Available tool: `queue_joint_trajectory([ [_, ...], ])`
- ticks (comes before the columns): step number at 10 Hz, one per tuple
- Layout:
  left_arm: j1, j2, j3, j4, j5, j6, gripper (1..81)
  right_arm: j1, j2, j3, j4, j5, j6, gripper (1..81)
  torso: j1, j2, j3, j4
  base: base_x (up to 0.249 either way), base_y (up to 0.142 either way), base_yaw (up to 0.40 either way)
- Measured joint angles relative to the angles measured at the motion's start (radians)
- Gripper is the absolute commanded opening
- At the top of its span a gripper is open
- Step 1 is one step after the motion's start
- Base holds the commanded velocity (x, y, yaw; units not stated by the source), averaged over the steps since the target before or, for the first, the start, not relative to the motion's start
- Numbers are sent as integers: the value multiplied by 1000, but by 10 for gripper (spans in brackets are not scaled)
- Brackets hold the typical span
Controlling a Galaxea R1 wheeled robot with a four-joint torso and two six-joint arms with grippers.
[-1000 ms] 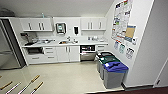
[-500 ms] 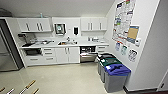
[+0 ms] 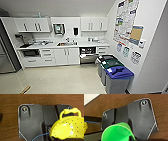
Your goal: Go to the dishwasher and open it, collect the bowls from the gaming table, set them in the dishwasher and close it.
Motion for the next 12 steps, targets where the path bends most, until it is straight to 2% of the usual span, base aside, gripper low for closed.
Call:
queue_joint_trajectory([
  [12,0,1,0,-1,0,0,10,1,0,0,0,0,0,10,0,0,0,0,184,0,0],
])
